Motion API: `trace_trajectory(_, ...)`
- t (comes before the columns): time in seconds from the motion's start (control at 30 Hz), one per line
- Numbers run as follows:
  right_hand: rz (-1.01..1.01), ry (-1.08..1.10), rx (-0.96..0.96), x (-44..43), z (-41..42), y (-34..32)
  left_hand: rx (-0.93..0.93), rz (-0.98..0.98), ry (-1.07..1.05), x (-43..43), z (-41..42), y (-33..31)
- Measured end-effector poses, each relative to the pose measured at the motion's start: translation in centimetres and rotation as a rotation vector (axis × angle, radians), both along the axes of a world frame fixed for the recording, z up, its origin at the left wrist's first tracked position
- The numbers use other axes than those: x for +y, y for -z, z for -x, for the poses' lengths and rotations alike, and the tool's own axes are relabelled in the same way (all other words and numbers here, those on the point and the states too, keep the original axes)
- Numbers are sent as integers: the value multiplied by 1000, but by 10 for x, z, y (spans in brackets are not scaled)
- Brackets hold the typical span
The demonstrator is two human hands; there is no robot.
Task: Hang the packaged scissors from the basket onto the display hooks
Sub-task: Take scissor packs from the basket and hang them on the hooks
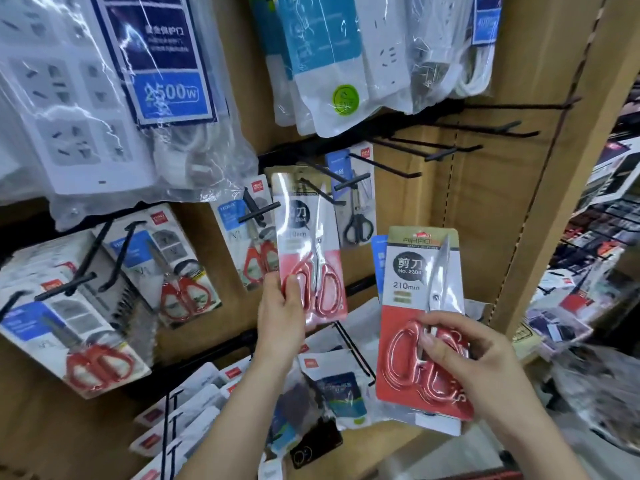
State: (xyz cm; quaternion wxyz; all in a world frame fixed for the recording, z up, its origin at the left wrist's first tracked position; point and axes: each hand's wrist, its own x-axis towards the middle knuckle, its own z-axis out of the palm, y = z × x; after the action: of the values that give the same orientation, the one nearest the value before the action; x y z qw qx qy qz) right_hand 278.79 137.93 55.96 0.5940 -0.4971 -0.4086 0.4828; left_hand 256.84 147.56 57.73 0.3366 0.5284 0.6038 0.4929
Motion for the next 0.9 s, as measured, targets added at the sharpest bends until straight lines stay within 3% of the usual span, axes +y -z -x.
trace_trajectory(0.2,-42,-56,52,10,9,-5,-85,227,27,44,4,-4)
trace_trajectory(0.33,-44,-121,104,15,16,-7,333,145,-114,32,17,0)
trace_trajectory(0.37,-37,-128,104,16,17,-7,342,64,-118,18,17,1)
trace_trajectory(0.47,-36,-126,40,21,21,-6,-1,64,218,-41,0,-5)
trace_trajectory(0.53,-54,-115,-28,24,26,-7,-79,110,378,-65,-13,-3)
trace_trajectory(0.73,-68,-136,-102,25,39,-5,-229,134,215,-71,-18,-1)
trace_trajectory(0.9,48,20,95,26,39,-13,-313,214,177,-73,-12,3)
